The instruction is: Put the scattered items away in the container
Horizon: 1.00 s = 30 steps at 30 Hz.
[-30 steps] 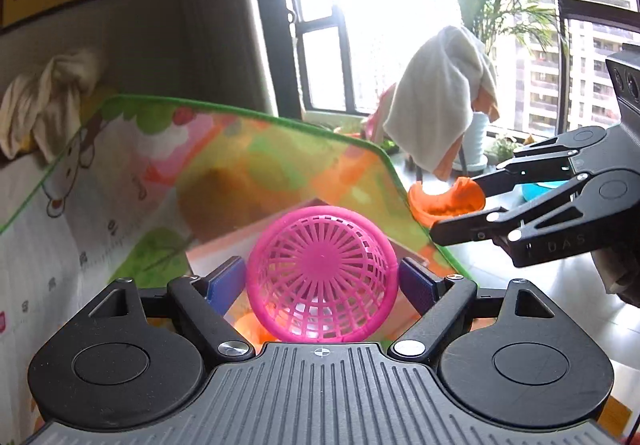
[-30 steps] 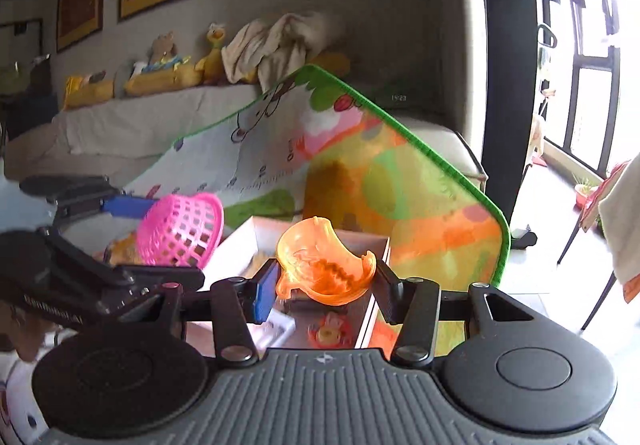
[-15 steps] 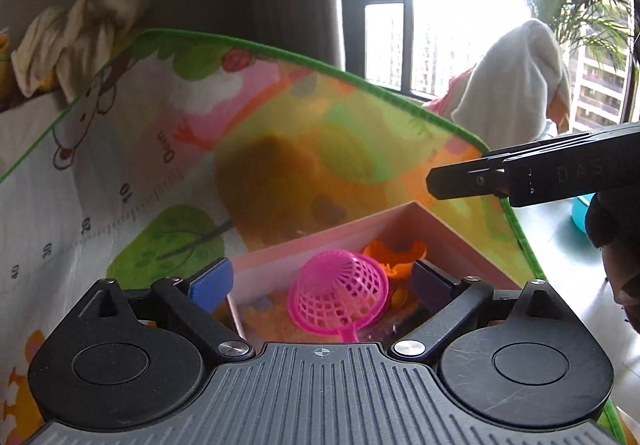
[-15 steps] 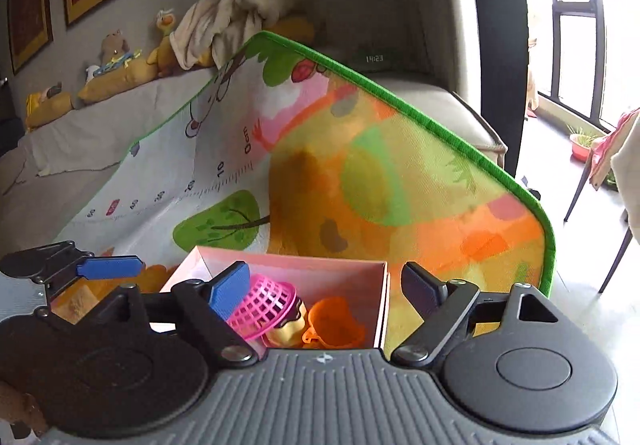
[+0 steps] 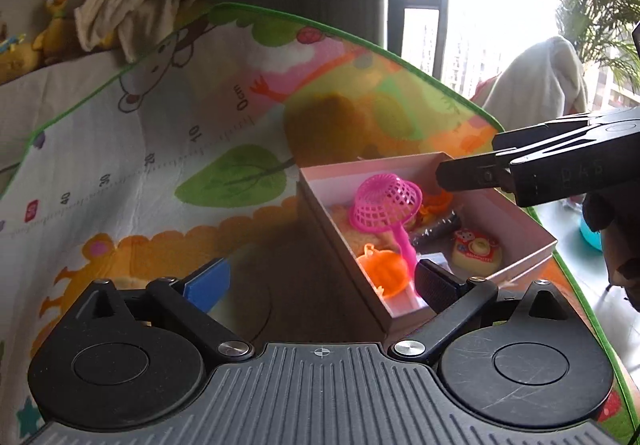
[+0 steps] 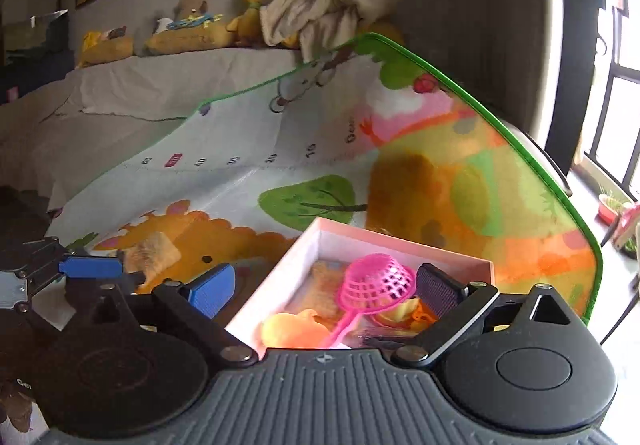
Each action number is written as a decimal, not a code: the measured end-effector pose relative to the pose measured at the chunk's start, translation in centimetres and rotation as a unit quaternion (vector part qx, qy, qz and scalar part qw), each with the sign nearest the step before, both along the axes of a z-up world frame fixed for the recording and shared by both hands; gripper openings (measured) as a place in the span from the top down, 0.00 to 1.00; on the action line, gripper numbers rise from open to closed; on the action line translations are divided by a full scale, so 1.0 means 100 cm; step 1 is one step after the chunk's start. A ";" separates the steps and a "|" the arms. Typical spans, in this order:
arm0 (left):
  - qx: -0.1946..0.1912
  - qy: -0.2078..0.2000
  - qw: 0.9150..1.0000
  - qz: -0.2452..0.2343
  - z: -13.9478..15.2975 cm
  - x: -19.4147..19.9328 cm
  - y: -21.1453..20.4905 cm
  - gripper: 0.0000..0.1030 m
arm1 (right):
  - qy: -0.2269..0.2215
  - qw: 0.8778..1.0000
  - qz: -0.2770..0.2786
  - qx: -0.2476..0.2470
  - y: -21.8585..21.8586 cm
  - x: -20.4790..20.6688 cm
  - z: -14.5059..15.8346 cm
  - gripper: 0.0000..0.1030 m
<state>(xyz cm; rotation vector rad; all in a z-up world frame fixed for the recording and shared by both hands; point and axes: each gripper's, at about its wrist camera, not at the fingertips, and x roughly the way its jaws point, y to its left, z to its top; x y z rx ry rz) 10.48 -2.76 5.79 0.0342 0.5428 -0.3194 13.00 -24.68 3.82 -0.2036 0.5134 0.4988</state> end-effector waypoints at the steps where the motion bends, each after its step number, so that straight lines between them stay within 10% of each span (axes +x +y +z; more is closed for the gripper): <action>1: -0.007 -0.002 1.000 0.013 -0.004 -0.013 0.011 0.01 | -0.003 1.000 0.014 -0.008 0.011 -0.005 0.001 0.05; 12: -0.122 0.027 0.981 0.149 -0.047 -0.082 0.115 0.00 | 0.093 0.992 0.085 -0.017 0.123 0.007 0.000 0.05; 18: -0.177 0.022 0.971 0.161 -0.055 -0.087 0.129 0.00 | 0.149 0.984 0.090 -0.043 0.185 0.049 -0.018 0.33; 27: -0.173 0.004 0.968 0.182 -0.055 -0.093 0.127 0.00 | 0.223 0.970 0.077 -0.060 0.249 0.105 -0.083 0.33; 30: -0.181 0.003 0.966 0.184 -0.056 -0.093 0.129 0.00 | 0.223 0.969 0.080 -0.064 0.247 0.100 -0.087 0.58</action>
